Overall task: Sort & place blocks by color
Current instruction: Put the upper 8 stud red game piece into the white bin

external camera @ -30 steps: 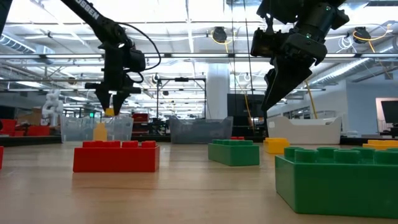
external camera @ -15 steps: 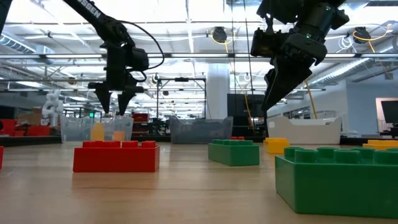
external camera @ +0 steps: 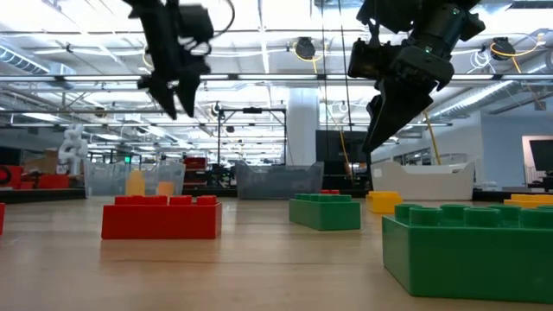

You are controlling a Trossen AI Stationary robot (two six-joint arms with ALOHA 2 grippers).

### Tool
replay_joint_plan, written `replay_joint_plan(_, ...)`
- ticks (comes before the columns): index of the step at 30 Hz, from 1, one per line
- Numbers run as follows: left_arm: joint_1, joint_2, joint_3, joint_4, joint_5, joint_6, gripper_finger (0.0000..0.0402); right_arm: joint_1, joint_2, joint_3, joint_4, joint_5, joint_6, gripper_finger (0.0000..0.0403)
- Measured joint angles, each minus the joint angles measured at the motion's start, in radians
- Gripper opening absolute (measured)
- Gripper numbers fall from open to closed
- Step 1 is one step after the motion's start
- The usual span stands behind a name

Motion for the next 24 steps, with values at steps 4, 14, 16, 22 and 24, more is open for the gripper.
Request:
replay_joint_plan(4,-0.176,-0.014,0.000,0.000,0.010,-0.047,0.0254,0.000,0.000,0.000,0.006,0.000,0.002,0.0251)
replay_joint_plan(14,-0.591,0.019,-0.012,0.053,-0.021,-0.177,0.0255,0.000,0.000,0.000,0.006,0.036,-0.003,0.0251)
replay_joint_plan(16,-0.652,0.027,-0.030,0.064,-0.051,-0.199,0.0255,0.000,0.000,0.000,0.011,0.086,0.002,0.0251)
replay_joint_plan(22,-0.777,0.061,-0.103,0.239,-0.220,-0.214,0.0255,-0.007,0.001,0.000,0.030,0.134,0.072,0.0251)
replay_joint_plan(24,-0.788,0.072,-0.141,0.354,-0.290,-0.223,0.0255,-0.018,0.001,0.000,0.034,0.132,0.120,0.0251)
